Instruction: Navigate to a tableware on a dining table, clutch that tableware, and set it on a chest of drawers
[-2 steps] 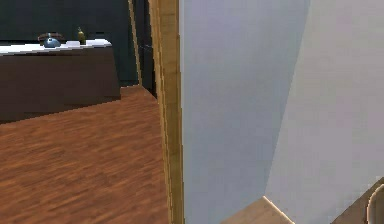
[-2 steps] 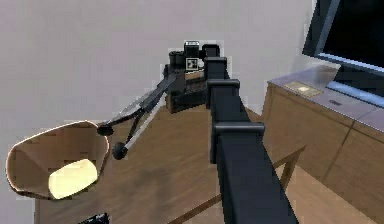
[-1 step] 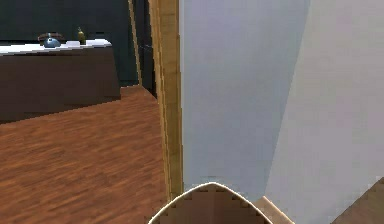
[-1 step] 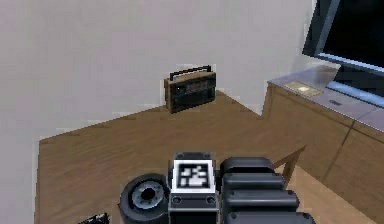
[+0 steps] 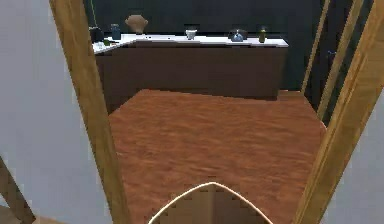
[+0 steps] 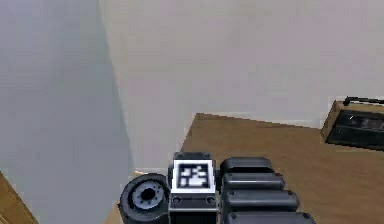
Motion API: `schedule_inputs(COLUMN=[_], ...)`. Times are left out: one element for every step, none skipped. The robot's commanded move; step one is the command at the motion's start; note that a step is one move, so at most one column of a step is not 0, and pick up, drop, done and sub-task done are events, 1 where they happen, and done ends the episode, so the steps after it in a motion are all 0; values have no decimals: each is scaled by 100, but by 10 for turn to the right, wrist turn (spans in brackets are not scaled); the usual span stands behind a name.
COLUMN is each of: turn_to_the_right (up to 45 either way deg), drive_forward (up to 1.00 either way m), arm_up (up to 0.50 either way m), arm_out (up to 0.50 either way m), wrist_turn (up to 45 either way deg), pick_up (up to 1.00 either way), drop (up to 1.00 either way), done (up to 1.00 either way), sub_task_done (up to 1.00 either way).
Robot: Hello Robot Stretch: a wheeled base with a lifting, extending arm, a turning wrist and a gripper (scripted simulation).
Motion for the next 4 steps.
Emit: schedule_inputs(turn_to_the_right=[-450, -450, -330, 0], drive_forward=[0, 0, 0, 100], arm_up=[0, 0, 0, 0], arm_out=[0, 0, 0, 0], wrist_turn=[0, 0, 0, 0], pick_up=[0, 0, 0, 0], drop=[0, 0, 0, 0], done=[0, 0, 0, 0], sub_task_done=[0, 0, 0, 0])
